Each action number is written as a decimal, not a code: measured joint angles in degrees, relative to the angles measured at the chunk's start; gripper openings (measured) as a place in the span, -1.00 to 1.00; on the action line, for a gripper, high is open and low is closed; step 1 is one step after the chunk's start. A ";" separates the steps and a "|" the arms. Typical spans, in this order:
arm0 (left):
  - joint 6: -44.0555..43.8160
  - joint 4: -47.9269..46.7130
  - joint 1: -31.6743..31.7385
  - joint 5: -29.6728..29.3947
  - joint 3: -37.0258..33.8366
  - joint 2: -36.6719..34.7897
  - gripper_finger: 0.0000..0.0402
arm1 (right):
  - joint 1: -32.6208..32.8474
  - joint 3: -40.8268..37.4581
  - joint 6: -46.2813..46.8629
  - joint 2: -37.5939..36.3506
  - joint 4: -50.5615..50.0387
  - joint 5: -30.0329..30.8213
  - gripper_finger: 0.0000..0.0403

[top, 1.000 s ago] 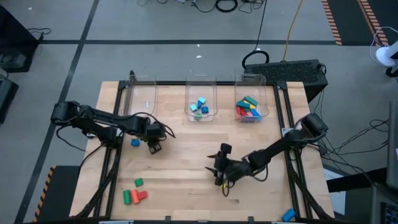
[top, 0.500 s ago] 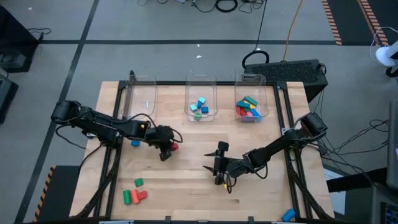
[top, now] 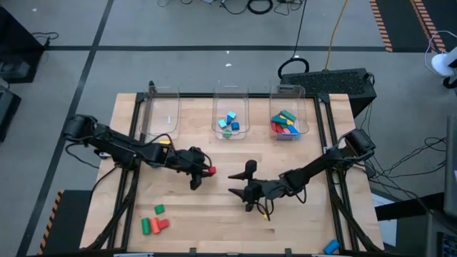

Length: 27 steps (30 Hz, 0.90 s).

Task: Sort blocks by size
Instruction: Put the red half circle block into the center transparent bin

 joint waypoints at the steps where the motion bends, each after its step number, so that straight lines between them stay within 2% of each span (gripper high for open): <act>1: 0.04 2.03 -0.15 -0.06 0.00 0.52 -0.35 | -0.27 0.54 -0.84 0.26 0.08 -0.05 0.12; 7: 1.07 10.43 -0.20 2.34 0.07 3.12 -0.35 | -2.36 1.68 -5.64 2.35 -0.38 0.10 0.34; 12: 1.28 12.23 -0.18 5.78 0.07 4.57 -0.35 | -3.74 1.75 -7.23 2.35 -0.58 -0.88 0.47; 15: 1.56 11.98 -0.17 6.69 0.09 5.54 -0.35 | -5.06 2.06 -8.32 2.35 -1.95 -8.15 0.44; 18: 1.68 12.36 -0.15 6.91 0.20 6.73 -0.35 | -7.02 3.77 -5.38 2.87 -7.28 -15.53 0.37; 27: 1.66 17.20 -0.13 7.79 0.33 10.59 -0.35 | -9.27 9.66 -7.55 7.13 -13.66 -16.39 0.14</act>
